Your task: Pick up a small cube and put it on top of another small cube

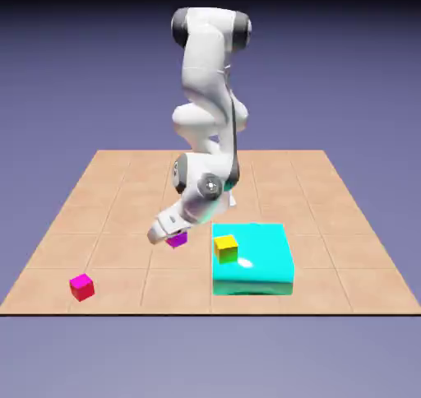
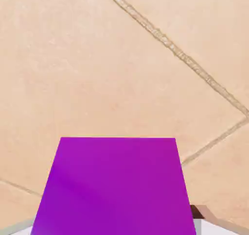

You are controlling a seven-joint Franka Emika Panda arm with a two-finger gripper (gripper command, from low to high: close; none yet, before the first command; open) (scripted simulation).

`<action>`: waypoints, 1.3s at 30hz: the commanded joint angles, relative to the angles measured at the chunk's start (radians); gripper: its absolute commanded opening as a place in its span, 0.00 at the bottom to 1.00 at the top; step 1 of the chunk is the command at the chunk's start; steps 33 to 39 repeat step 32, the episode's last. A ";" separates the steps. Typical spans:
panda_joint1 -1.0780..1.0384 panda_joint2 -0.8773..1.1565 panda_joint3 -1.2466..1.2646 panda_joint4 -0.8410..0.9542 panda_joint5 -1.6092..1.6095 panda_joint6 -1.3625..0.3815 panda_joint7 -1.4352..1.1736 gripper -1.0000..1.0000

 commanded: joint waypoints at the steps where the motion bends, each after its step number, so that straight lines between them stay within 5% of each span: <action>1: 0.006 -0.006 0.025 -0.004 0.040 -0.030 0.015 0.00; 7: 0.039 -0.045 0.179 -0.030 0.298 -0.207 0.100 0.00; 20: -0.233 -0.196 0.650 -0.033 0.642 -0.178 0.517 0.00; 29: -0.271 -0.077 0.704 -0.112 0.643 0.096 0.578 0.00; 30: -0.271 -0.077 0.704 -0.112 0.643 0.096 0.578 1.00; 39: -0.275 -0.104 0.703 -0.095 0.642 0.052 0.577 1.00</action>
